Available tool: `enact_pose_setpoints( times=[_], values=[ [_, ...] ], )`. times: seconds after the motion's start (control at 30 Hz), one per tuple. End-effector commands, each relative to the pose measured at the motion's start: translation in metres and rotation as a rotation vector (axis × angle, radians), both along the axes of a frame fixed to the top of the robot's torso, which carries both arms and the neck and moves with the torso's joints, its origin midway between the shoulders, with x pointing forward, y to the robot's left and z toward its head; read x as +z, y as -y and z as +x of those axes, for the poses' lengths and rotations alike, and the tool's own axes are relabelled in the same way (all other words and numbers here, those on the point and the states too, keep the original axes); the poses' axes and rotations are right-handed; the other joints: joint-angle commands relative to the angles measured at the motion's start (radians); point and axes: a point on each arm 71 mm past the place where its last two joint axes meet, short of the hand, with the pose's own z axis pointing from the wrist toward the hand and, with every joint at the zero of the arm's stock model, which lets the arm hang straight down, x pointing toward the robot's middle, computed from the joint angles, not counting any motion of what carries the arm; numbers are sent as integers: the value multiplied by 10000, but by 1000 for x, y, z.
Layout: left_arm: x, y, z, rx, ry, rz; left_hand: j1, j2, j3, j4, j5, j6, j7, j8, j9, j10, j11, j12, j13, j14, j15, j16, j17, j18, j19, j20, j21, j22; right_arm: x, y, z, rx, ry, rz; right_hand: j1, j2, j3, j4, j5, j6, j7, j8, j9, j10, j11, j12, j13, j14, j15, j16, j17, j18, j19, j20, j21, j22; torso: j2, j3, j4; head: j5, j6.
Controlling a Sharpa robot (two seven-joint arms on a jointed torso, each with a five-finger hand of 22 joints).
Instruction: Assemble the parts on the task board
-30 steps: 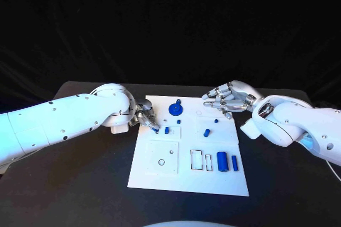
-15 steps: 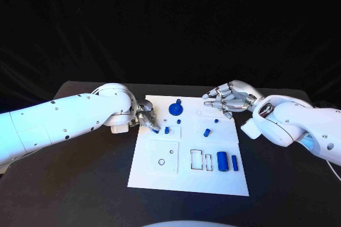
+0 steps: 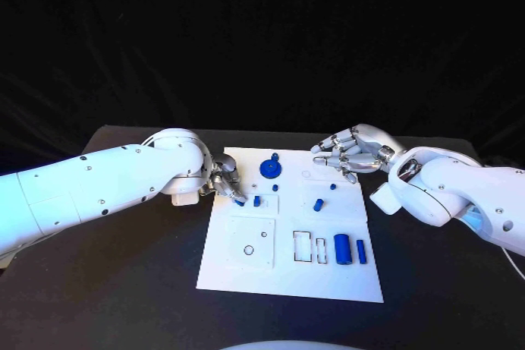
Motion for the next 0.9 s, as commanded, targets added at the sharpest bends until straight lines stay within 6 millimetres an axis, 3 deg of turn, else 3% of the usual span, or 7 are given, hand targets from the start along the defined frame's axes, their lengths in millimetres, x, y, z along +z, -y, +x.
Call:
enact_pose_setpoints(
  times=[0.03,0.17,0.33,0.9],
  values=[
    [-3,3,-2,-179,-214,222,-18,-9,951,-870,30,55,-85,69,4,98,-15,41,23,1053,-33,24,2628,-34,463,-52,11,1370,0,-2,-1,116,67,27,29,90,-7,-1,35,-25,49,45,5,31,-3,64,8,356,26,36,12,107,-2,20,-37,-4,4,-2,-2,4,-20],
    [-4,4,-2,-181,-259,294,-409,-151,972,-688,25,207,-136,168,34,185,-42,91,80,1053,-47,24,2628,-38,472,-59,21,1390,0,-2,-1,124,63,28,29,90,-7,-1,35,-25,49,45,5,31,-3,64,8,356,26,36,12,107,-2,20,-37,-4,4,4,-4,11,-30],
    [-5,4,-2,-190,-334,416,-1029,-159,976,-333,29,333,-190,241,51,262,-91,128,104,1053,-89,24,2628,-45,493,-93,44,1424,0,-2,-1,130,49,23,27,94,-9,2,43,-26,48,48,5,24,-5,50,-12,354,25,22,-3,110,-2,20,-49,-22,2,4,-7,15,-21],
    [-5,7,0,-80,-142,570,-1912,-260,936,-27,26,618,-322,436,140,651,-202,508,543,1053,-179,24,2628,-96,594,-180,222,1618,0,-2,-2,161,5,3,23,99,-12,11,145,-35,47,55,5,8,-5,37,-39,353,24,1,-20,113,4,18,-75,-49,2,-4,-2,23,27]
  ],
)
